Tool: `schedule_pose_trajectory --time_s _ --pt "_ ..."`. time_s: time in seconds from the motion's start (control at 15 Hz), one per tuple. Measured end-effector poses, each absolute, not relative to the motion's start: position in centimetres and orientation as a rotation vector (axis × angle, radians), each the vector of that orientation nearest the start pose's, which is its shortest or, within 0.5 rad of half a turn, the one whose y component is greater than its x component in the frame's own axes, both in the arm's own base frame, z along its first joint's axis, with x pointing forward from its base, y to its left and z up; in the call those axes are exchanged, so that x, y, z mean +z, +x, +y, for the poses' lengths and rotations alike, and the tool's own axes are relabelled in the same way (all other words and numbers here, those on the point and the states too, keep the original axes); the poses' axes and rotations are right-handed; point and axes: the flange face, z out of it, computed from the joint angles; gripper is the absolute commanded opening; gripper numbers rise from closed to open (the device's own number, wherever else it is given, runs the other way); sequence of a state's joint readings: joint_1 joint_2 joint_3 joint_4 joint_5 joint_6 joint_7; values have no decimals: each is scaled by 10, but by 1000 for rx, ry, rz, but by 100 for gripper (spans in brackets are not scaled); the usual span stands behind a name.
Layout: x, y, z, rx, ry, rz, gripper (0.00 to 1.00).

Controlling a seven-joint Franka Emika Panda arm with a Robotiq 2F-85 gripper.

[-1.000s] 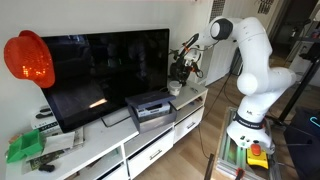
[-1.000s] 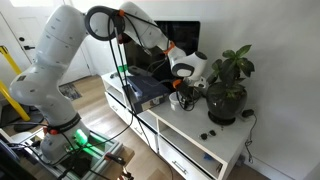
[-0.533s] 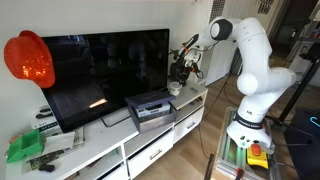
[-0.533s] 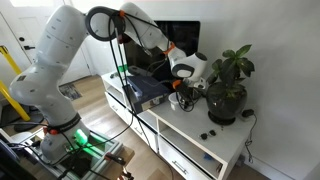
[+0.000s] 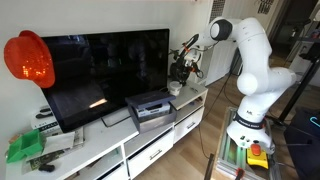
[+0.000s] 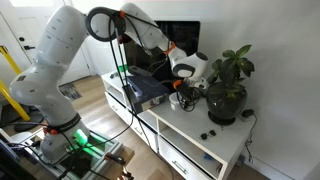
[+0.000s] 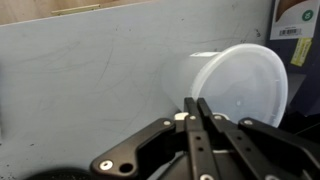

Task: Take the lid off of the cup then take the glasses and place the lid back on the cup

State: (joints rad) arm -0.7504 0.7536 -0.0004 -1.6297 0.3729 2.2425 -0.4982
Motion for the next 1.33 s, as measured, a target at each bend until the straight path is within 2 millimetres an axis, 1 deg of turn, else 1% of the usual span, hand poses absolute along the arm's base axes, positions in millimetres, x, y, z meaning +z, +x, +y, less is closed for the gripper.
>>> schedule_pose_trajectory --time_s 0.6,0.67,0.8,1.07,1.2,1.33 --pt "165 500 -451 -61 -2744 710 3" --pt "165 500 -451 -61 -2744 710 24" --pt "165 500 -451 -61 -2744 710 36" --pt "166 501 -451 -64 -2745 708 63" --pt "169 502 -453 -74 -2749 706 78" --pt "174 504 -455 -87 -2756 699 90"
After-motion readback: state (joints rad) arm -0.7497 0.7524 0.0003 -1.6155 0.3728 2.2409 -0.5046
